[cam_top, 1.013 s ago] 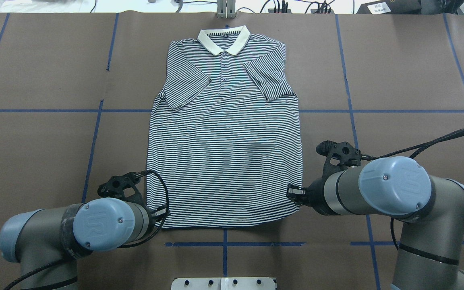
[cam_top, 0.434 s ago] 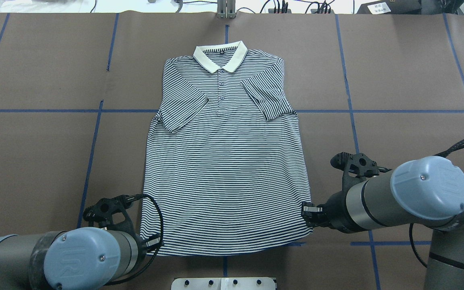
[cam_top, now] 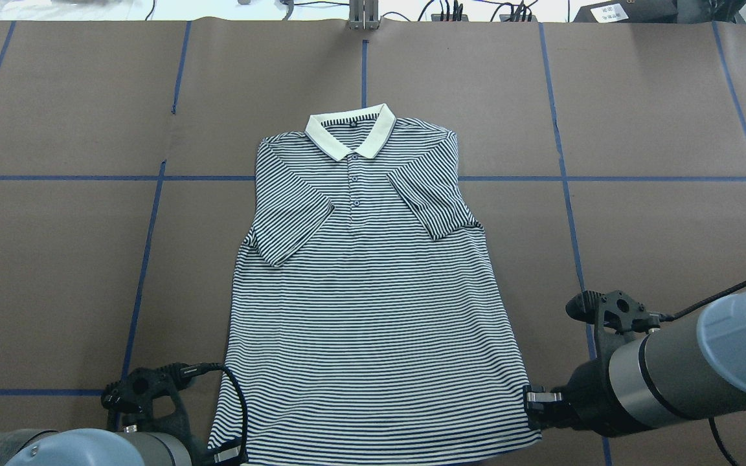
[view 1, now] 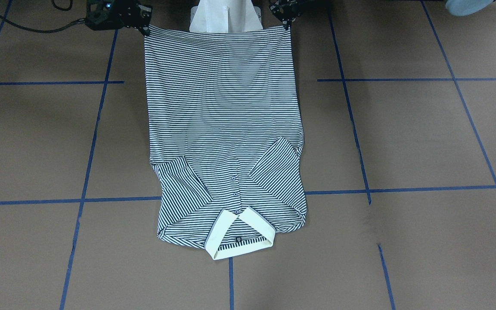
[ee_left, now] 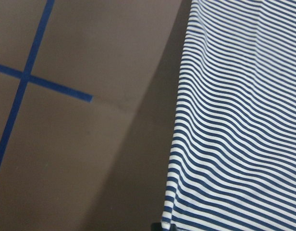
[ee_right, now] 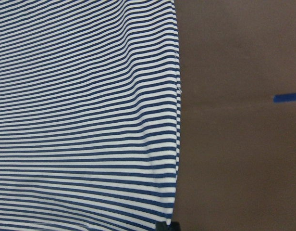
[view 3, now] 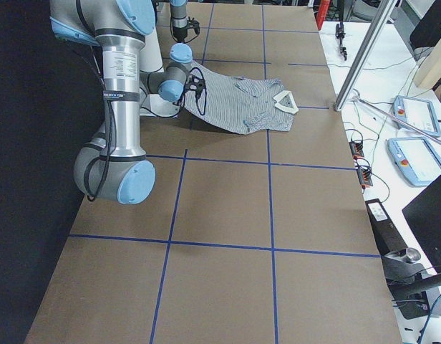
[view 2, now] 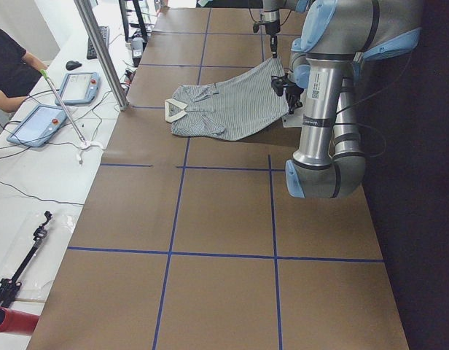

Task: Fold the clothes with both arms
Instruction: 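Lift the hem with both grippers and carry it toward the collar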

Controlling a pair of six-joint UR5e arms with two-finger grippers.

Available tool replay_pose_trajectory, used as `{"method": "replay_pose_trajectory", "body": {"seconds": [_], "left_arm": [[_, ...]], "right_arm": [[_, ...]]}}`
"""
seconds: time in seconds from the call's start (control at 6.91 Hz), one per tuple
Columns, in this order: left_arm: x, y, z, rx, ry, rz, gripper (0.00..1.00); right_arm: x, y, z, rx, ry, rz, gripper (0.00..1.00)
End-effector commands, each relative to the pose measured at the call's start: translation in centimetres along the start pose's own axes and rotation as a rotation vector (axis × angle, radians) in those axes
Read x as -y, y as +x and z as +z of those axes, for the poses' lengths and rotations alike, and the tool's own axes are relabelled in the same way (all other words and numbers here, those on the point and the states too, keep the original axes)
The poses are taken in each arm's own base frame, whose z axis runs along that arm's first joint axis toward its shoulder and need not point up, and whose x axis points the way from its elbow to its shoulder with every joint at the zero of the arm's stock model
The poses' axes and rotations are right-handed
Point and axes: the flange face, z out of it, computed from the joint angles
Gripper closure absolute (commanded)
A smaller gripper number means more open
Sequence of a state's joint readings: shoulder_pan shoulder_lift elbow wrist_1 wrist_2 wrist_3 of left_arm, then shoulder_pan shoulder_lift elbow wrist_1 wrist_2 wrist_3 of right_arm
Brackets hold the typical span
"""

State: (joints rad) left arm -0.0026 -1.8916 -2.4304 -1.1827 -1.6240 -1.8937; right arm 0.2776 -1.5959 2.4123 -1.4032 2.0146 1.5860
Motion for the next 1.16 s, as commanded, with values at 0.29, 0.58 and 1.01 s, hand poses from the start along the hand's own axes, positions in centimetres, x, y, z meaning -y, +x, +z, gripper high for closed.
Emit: {"method": "replay_pose_trajectory", "body": {"seconds": [0.29,0.58,1.01], "left_arm": [[4.8,0.6,-3.5,-0.060,0.048,0.019,1.00],[11.1,1.4,-3.5,-0.038,0.161,0.082,1.00],[18.8,2.0,0.4,0.069,0.252,0.198,1.00]], "right_arm": [[4.1,-2.0,-0.5,0.039,0.080,-0.023,1.00],[12.7,-5.9,-0.8,0.051,0.240,-0.121,1.00],[23.0,-7.1,-4.6,0.011,0.396,-0.211,1.00]]}}
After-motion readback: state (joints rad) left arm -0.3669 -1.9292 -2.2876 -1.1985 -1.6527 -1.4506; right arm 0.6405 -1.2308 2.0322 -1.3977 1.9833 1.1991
